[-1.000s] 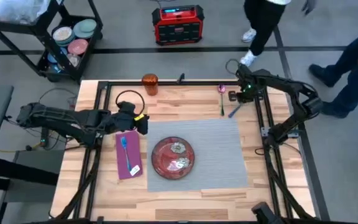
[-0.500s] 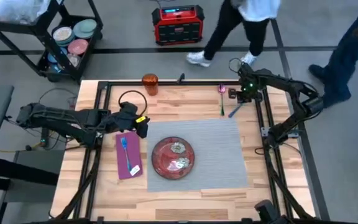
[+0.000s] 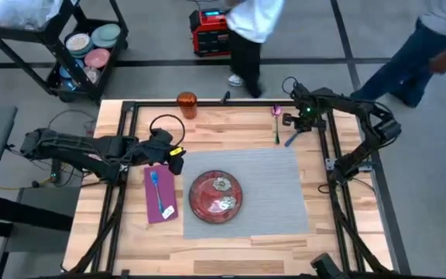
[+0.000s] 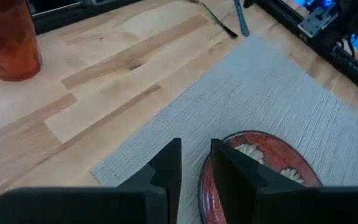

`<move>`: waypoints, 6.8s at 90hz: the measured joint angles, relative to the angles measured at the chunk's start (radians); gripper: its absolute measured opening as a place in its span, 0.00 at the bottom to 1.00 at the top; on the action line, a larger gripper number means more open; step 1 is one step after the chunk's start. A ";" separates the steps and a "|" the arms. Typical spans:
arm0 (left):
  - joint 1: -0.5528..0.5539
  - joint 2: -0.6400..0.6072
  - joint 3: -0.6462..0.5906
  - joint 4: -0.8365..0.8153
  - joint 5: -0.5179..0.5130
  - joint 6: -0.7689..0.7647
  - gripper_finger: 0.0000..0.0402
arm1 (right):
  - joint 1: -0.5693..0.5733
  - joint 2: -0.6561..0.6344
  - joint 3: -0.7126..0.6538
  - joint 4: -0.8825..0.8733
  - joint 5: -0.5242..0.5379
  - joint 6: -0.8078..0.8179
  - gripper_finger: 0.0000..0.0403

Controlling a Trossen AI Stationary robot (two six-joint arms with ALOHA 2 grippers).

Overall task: Set table place
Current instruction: Adjust the gray placemat, then put the blue table knife on the gray placemat to the right of the red plate

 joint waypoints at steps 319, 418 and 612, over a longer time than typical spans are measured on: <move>0.095 -0.122 0.000 -0.168 0.051 0.170 0.17 | -0.042 0.133 0.120 -0.028 0.061 0.051 0.00; 0.279 -0.097 0.000 -0.076 0.460 0.300 0.10 | -0.038 0.082 0.346 -0.142 0.002 -0.264 0.00; 0.343 0.067 0.000 0.247 0.679 0.242 0.03 | -0.098 -0.075 -0.064 0.236 -0.135 -0.011 0.00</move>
